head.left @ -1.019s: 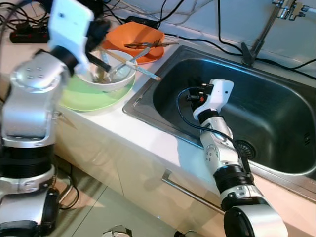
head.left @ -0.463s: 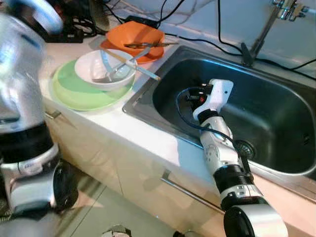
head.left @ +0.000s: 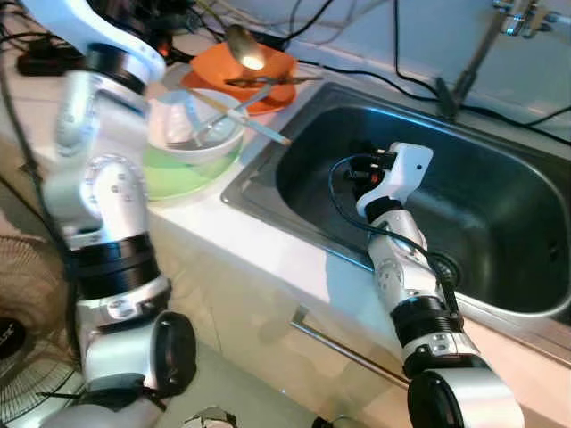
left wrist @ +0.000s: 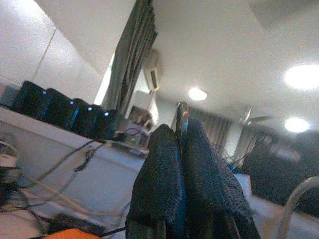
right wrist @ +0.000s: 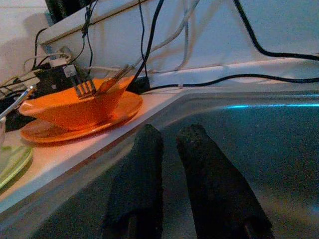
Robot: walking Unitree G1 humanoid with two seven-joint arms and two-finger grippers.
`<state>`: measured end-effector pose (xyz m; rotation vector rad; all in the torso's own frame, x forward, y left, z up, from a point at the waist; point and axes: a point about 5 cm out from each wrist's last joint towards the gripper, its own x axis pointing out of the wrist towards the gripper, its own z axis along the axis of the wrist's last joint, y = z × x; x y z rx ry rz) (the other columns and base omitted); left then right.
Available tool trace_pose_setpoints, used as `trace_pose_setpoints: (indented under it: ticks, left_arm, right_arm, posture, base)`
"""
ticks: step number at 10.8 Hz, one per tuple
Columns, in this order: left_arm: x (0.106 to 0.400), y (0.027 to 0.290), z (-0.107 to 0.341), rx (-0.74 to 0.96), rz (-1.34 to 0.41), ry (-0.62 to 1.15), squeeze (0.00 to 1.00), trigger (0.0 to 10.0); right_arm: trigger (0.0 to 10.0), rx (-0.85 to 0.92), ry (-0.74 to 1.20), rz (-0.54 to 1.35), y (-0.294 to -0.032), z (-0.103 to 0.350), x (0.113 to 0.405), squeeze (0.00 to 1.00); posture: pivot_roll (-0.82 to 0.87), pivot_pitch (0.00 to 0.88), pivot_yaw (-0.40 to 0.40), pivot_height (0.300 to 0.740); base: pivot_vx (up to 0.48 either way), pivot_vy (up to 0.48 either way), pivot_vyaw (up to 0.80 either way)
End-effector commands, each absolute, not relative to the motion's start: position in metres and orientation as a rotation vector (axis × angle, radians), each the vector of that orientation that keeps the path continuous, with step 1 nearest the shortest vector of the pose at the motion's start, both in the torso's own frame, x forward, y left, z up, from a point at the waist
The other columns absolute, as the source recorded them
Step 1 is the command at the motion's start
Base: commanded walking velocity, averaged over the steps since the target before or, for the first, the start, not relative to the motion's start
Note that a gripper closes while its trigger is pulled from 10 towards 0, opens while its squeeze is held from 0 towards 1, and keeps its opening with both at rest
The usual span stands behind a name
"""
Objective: Kitchen organization
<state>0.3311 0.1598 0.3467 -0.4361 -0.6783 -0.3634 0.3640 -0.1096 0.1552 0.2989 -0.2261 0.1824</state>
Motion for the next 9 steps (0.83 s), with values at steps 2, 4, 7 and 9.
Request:
trace_pose_setpoints:
  ticks: [2,4,7,9]
  left_arm:
    - [0.338,0.153,0.336,-0.591,-0.405,-0.667,0.0,10.0]
    - [0.348,0.143,0.319,-0.641,-0.419,-0.607,0.0,10.0]
    - [0.356,0.118,0.301,-0.716,-0.479,-0.53,0.0,10.0]
    - [0.357,0.109,0.295,-0.738,-0.506,-0.501,0.0,10.0]
  right_arm:
    - [10.0,0.386,-0.246,0.13,-0.123,0.164,0.368,0.0]
    - [10.0,0.46,-0.259,0.076,-0.134,0.171,0.37,1.0]
    - [10.0,0.669,-0.302,0.065,-0.14,0.191,0.371,1.0]
    - [10.0,0.752,-0.332,0.085,-0.142,0.205,0.37,1.0]
  posture:
    - [0.07,0.043,-0.046,0.74]
    - [0.06,0.034,-0.03,0.74]
    - [0.03,0.028,-0.011,0.74]
    - [0.02,0.024,-0.004,0.74]
  base:
    - [0.0,0.0,0.0]
    - [0.0,0.0,0.0]
    - [0.0,0.0,0.0]
    - [0.0,0.0,0.0]
